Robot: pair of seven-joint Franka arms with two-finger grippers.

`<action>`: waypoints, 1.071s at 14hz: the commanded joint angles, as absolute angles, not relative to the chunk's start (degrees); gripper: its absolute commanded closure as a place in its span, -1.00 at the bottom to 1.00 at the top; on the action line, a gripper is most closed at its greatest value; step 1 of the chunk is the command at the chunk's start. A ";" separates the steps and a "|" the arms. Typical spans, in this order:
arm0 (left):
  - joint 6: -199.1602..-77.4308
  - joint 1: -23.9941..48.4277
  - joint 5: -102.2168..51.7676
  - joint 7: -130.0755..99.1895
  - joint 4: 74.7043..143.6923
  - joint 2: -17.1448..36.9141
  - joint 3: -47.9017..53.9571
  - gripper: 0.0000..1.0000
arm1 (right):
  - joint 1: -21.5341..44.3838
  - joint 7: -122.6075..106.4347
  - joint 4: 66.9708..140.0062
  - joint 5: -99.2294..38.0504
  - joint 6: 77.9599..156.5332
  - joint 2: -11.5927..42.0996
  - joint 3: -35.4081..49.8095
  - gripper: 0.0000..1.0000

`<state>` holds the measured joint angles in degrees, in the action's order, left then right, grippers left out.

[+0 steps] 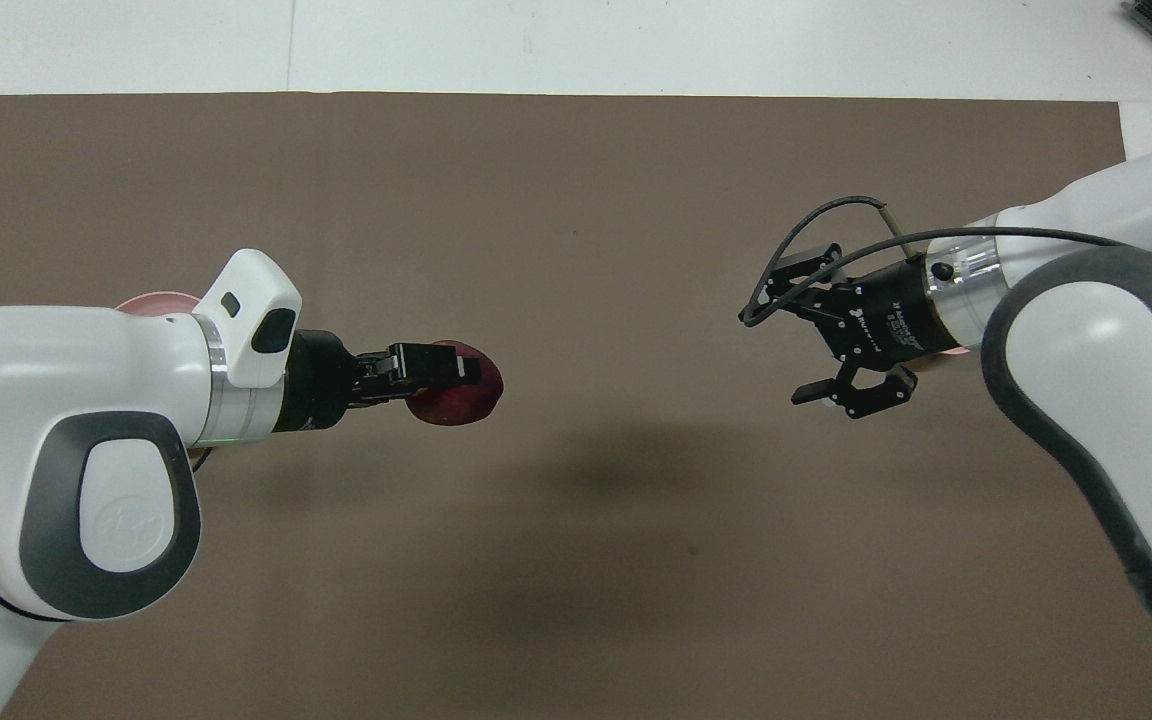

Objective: Move apple from plate to bowl
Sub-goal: 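Lift the apple with the left gripper while the right gripper approaches it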

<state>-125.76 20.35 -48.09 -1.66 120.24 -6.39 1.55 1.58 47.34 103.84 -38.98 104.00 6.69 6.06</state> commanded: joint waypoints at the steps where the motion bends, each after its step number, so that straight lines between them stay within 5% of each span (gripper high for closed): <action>1: -127.26 21.80 -50.36 -3.34 119.18 -5.80 0.79 1.00 | 2.81 51.75 107.40 -48.56 109.06 7.81 6.24 -1.00; 7: -129.81 22.15 -55.55 -3.78 119.36 -5.89 2.02 1.00 | 8.86 56.15 112.32 -75.30 123.63 8.88 6.24 -1.00; 15: -135.62 22.24 -58.01 -4.92 118.39 -4.92 3.69 1.00 | 14.67 58.18 114.26 -85.43 123.58 9.41 6.50 -1.00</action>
<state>-134.17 21.03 -56.92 -4.14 120.13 -6.07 4.37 14.22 57.11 113.06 -84.23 123.87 10.29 6.17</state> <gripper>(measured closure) 0.216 0.000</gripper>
